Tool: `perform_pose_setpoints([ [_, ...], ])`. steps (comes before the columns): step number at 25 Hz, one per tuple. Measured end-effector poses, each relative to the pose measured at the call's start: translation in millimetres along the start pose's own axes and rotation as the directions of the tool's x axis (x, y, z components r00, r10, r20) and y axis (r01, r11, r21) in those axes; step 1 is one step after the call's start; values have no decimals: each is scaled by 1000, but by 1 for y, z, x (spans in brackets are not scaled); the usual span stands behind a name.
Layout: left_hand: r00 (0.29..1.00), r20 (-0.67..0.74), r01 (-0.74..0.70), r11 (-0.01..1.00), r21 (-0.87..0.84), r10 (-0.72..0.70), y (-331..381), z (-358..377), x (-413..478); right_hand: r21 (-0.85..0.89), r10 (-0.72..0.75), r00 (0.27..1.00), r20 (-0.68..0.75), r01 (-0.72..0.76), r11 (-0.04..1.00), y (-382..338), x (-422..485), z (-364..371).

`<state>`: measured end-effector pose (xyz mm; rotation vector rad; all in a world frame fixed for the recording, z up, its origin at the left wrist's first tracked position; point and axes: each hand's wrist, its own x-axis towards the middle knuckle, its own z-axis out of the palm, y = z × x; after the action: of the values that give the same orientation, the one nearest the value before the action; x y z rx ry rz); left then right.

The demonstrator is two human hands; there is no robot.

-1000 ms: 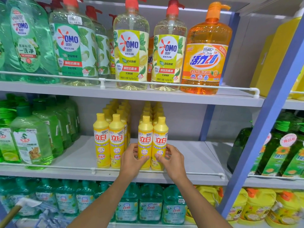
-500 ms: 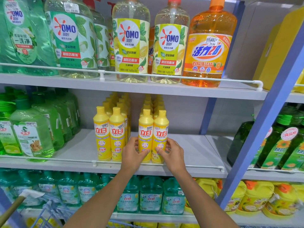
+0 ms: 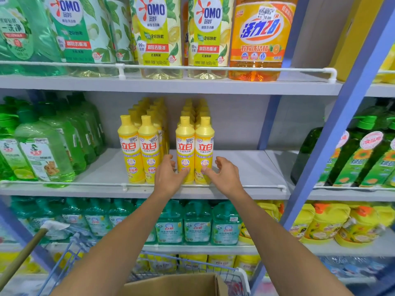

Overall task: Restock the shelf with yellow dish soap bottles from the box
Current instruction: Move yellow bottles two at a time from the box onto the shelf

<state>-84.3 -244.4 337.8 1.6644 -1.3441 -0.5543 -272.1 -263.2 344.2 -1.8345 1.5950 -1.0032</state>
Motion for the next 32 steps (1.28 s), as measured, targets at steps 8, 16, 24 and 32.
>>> perform_pose_setpoints([
  [8, 834, 529, -504, 610, 611, 159, -25, -94, -110, -527, -96, 968, 232, 208, 824, -41, -133, -20],
  [16, 838, 541, -415, 564, 714, -68, -126, -153, -218, -605, -114, 899, 423, 374, 703, -55, -245, 64],
  [24, 775, 571, -330, 596, 732, -271, -240, -129, -277, -598, 85, 819, 567, 339, 727, 25, -298, 161],
  [32, 599, 595, -199, 620, 759, -535, -343, -70, -303, -594, 334, 660, 673, 214, 776, 154, -309, 228],
])
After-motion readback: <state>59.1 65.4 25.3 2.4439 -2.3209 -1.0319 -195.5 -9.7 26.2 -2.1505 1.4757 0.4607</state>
